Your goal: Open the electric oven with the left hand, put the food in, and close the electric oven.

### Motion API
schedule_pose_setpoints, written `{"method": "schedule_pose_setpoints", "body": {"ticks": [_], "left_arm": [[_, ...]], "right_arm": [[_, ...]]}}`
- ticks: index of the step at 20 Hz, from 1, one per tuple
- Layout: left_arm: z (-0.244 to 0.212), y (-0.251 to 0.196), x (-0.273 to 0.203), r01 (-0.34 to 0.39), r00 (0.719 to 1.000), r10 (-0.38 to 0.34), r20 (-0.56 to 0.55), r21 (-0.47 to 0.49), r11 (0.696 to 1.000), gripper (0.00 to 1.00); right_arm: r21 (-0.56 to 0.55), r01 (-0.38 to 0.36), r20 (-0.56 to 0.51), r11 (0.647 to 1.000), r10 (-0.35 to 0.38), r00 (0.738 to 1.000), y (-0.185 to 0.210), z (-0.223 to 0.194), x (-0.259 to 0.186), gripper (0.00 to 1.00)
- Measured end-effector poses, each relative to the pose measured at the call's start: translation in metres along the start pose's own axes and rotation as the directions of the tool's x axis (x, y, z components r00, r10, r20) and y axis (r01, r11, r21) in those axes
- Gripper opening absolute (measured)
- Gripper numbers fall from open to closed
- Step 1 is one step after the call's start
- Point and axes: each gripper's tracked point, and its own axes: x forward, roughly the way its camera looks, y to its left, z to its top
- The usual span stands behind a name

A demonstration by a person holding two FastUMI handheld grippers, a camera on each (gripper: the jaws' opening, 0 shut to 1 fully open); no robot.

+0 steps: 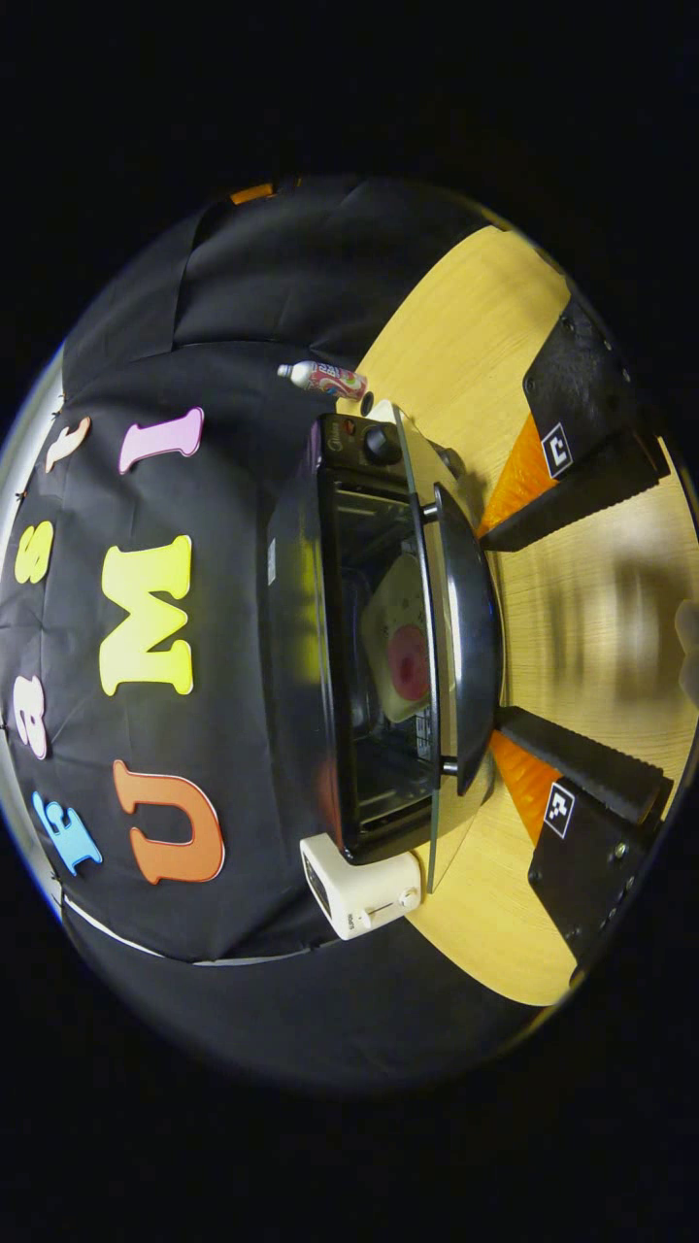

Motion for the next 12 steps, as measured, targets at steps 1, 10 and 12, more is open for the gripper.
{"method": "schedule_pose_setpoints", "body": {"ticks": [1, 10, 12], "left_arm": [[0.001, 0.001, 0.0, -0.003, 1.0, 0.003, 0.003, -0.005, 1.0, 0.97], [0.013, 0.0, -0.001, -0.001, 1.0, 0.001, 0.015, 0.005, 1.0, 0.97], [0.015, 0.001, -0.006, -0.002, 1.0, 0.002, 0.022, 0.007, 1.0, 0.97]], "right_arm": [[0.002, -0.001, 0.004, 1.0, 0.001, 1.0, 0.001, 0.001, 0.0, 0.96], [-0.004, -0.016, 0.012, 1.0, 0.016, 1.0, 0.007, 0.003, -0.005, 0.96], [-0.002, -0.018, 0.016, 1.0, 0.018, 1.0, 0.009, 0.003, -0.006, 0.96]]}}
